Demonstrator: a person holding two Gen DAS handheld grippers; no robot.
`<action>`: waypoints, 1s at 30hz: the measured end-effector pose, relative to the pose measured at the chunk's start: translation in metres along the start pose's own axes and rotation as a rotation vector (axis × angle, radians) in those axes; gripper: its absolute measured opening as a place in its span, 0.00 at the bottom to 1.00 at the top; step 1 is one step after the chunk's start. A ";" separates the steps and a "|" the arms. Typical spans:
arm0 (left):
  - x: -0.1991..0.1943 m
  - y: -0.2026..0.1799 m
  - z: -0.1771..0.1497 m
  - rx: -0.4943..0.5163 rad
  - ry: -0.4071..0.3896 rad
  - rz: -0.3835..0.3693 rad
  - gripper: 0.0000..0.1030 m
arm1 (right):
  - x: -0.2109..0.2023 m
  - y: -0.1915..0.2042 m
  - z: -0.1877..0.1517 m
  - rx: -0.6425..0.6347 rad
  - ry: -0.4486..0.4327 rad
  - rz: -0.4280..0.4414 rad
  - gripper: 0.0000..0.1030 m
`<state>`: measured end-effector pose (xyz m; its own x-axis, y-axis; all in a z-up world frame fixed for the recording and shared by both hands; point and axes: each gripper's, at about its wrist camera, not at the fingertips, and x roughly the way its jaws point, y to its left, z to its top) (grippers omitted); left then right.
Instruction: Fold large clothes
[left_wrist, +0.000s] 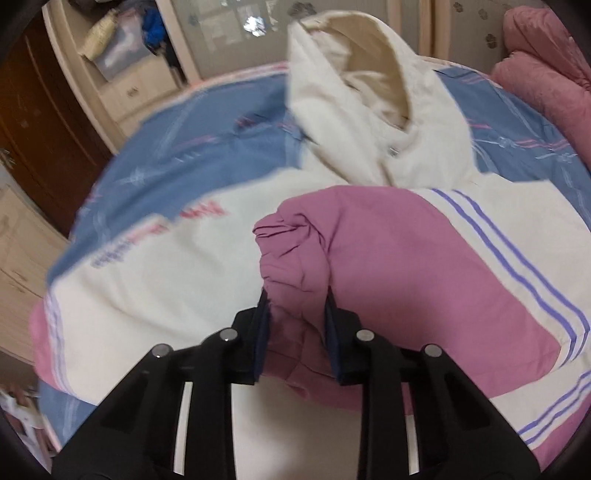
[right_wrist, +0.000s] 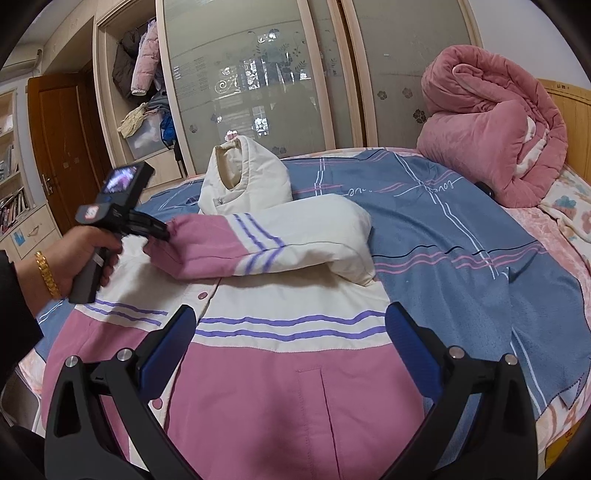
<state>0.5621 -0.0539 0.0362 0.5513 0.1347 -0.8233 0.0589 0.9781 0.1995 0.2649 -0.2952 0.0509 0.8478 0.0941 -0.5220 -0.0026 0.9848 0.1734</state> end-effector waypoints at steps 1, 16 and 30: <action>-0.002 0.008 0.003 -0.003 -0.005 0.026 0.26 | 0.000 0.000 0.000 -0.001 0.001 0.000 0.99; 0.019 0.052 -0.028 0.050 -0.005 0.289 0.98 | 0.015 0.016 0.001 -0.031 0.022 0.015 0.99; -0.178 0.048 -0.218 -0.129 -0.443 -0.017 0.98 | 0.018 0.037 -0.007 -0.082 0.033 -0.005 0.99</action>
<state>0.2858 0.0031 0.0765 0.8552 0.0650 -0.5143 -0.0172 0.9951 0.0972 0.2767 -0.2556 0.0419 0.8297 0.0923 -0.5506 -0.0429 0.9939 0.1020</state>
